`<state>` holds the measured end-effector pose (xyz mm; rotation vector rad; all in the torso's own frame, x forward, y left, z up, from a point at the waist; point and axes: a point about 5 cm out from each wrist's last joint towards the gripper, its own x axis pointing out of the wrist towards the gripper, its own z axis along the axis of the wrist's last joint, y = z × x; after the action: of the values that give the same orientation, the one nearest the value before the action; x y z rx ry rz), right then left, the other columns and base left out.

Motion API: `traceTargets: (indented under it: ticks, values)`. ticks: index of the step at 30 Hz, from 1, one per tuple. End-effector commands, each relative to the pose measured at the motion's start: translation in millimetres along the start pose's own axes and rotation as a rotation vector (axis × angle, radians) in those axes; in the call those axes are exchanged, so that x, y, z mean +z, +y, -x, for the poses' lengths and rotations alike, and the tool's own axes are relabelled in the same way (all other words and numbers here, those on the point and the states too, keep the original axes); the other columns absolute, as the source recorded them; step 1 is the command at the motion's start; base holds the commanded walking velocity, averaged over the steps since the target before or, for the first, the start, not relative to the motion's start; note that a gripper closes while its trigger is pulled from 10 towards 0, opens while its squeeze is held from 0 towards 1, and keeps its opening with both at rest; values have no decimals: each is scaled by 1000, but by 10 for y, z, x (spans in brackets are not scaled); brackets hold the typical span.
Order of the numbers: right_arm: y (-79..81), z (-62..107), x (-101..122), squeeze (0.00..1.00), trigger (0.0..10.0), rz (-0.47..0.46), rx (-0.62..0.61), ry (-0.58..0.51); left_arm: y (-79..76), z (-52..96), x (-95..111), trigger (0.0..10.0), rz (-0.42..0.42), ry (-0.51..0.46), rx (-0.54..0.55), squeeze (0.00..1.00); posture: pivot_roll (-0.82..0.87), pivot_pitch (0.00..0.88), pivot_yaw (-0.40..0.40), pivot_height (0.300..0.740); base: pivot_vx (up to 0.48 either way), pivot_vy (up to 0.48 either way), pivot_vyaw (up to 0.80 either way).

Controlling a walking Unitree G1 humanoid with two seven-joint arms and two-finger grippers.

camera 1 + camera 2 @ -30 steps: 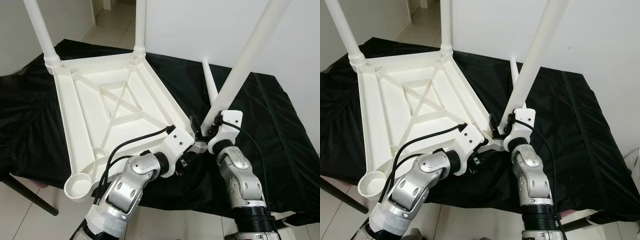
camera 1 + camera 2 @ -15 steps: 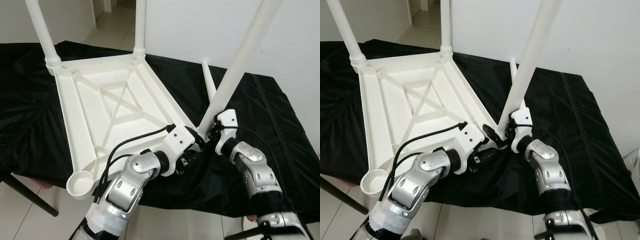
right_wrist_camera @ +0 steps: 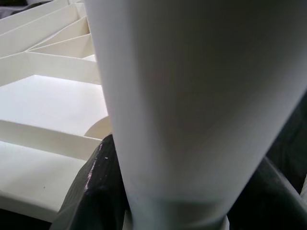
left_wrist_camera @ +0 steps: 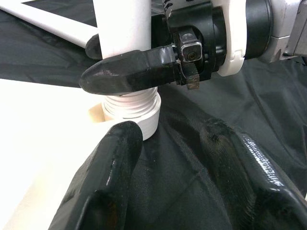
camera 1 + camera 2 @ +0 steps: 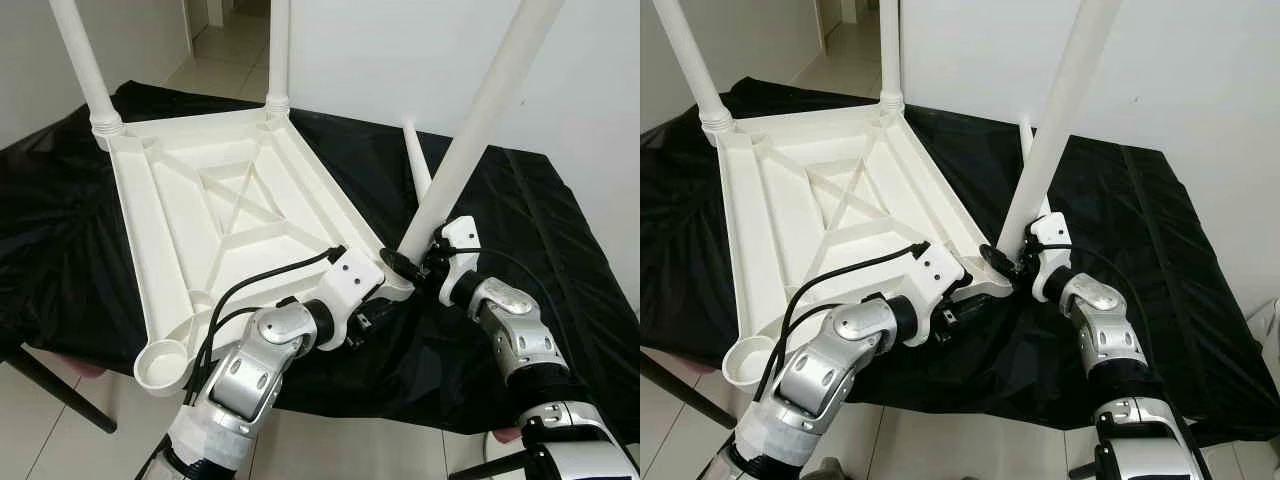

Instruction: Building children table

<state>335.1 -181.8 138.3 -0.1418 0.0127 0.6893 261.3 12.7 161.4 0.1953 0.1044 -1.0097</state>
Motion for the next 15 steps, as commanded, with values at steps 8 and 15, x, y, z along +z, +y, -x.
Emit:
traceTargets:
  ticks: [8,15]
  values:
    - [114,5,-110,0,10000,-62,-60,12,1,-24,57,10000,1,-18,21,0,128,47,-84,740,0,0,0]
    - [198,-28,-106,0,10000,-101,-280,16,-9,-29,60,10000,7,-22,20,0,121,46,-89,740,0,0,0]
